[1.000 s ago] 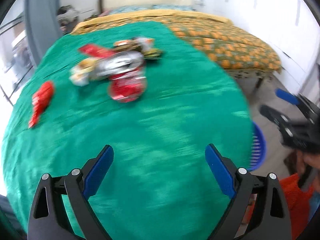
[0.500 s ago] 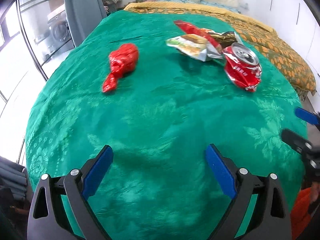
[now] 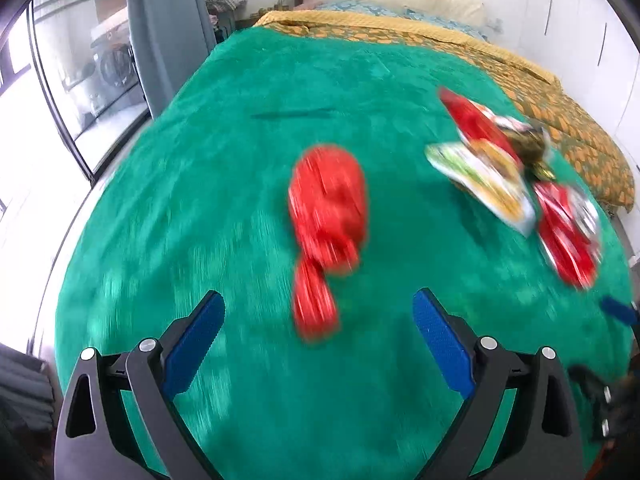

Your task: Collect trash

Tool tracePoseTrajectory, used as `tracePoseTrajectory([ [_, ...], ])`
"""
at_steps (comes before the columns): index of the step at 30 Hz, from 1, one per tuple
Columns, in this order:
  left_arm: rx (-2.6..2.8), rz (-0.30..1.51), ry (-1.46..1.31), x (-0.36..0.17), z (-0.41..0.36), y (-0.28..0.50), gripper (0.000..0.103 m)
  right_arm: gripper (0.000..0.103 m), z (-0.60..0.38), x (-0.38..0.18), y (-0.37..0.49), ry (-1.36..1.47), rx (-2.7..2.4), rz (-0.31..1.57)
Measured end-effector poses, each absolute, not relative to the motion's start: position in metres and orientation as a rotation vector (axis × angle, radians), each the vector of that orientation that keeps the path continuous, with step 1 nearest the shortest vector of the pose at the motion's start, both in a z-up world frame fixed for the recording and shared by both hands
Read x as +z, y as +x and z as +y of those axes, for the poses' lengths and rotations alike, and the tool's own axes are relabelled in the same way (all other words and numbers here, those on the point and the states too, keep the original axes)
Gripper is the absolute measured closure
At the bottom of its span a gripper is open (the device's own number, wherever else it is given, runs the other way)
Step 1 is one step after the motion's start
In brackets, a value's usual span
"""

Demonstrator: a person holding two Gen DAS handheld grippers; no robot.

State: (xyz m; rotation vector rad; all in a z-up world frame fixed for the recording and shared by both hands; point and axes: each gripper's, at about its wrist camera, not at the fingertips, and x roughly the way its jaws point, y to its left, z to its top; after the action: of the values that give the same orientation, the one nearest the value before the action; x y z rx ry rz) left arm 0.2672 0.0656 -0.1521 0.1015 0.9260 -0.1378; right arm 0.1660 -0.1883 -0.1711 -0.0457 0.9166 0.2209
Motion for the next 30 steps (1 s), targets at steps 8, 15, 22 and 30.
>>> tracePoseTrajectory([
  [8,-0.109,0.952,0.171,-0.165,0.050,0.320,0.009,0.005,-0.188,-0.171,0.167,-0.054,0.213,0.916],
  [15,-0.135,0.937,0.106,-0.162,0.054,0.322,0.051,0.005,-0.188,-0.171,0.167,-0.053,0.214,0.916],
  [22,-0.172,0.960,0.074,-0.146,0.051,0.274,0.060,0.005,-0.187,-0.171,0.166,-0.052,0.214,0.916],
  [30,-0.222,0.951,0.059,-0.159,0.030,0.199,0.056,0.005,-0.188,-0.171,0.166,-0.045,0.217,0.916],
])
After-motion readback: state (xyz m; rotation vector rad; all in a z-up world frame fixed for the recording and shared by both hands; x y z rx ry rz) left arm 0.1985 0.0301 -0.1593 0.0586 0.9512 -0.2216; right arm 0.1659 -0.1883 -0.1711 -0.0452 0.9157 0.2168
